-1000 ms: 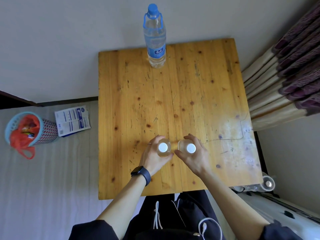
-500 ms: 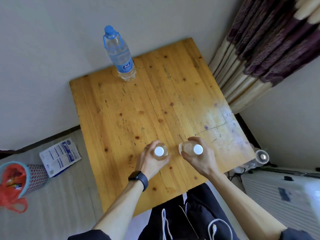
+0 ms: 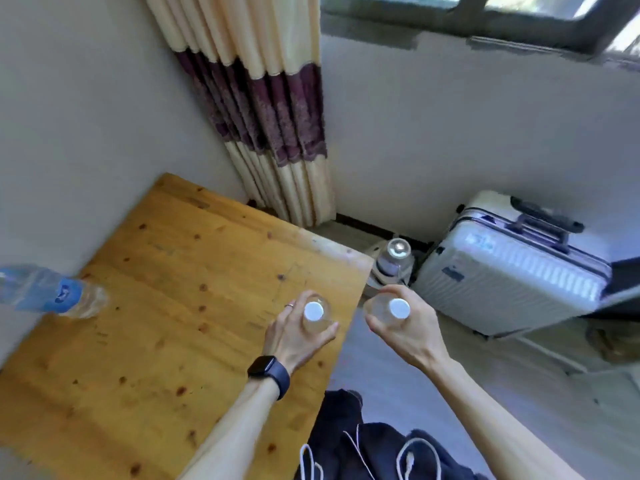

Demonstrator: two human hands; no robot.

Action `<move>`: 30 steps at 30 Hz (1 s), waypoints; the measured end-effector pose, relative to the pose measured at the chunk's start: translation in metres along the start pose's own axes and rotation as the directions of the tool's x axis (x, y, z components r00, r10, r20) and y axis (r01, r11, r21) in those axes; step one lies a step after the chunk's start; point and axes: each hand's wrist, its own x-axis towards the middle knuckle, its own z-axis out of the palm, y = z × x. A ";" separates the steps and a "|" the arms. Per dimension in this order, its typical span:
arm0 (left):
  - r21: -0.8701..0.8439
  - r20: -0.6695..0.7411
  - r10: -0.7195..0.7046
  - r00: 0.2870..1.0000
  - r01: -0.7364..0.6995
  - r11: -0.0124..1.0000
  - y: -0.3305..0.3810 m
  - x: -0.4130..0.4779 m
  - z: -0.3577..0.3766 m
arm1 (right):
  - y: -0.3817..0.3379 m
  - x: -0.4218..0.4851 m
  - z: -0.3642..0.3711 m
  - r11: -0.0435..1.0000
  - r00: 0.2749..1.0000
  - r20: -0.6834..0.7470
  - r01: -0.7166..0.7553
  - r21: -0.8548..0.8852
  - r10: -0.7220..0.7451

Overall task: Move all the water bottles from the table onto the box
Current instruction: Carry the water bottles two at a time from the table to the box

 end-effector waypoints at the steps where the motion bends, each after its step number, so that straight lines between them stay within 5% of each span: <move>1: 0.012 0.026 0.038 0.999 -0.039 0.999 0.018 0.002 0.008 | 0.011 -0.009 -0.017 1.000 0.998 -0.050 -0.025 0.011 0.026; 12: 0.052 0.209 0.434 0.876 -0.453 0.890 0.227 -0.059 0.128 | 0.136 -0.168 -0.197 0.956 0.825 -0.487 -0.278 0.091 0.287; 20: -0.024 0.495 0.678 0.544 -0.771 0.636 0.410 -0.141 0.246 | 0.214 -0.323 -0.322 0.841 0.439 -0.750 -0.461 0.284 0.495; 30: -0.208 0.700 0.711 0.070 -0.932 0.296 0.616 -0.267 0.423 | 0.314 -0.475 -0.434 0.616 -0.127 -0.783 -0.547 0.567 0.609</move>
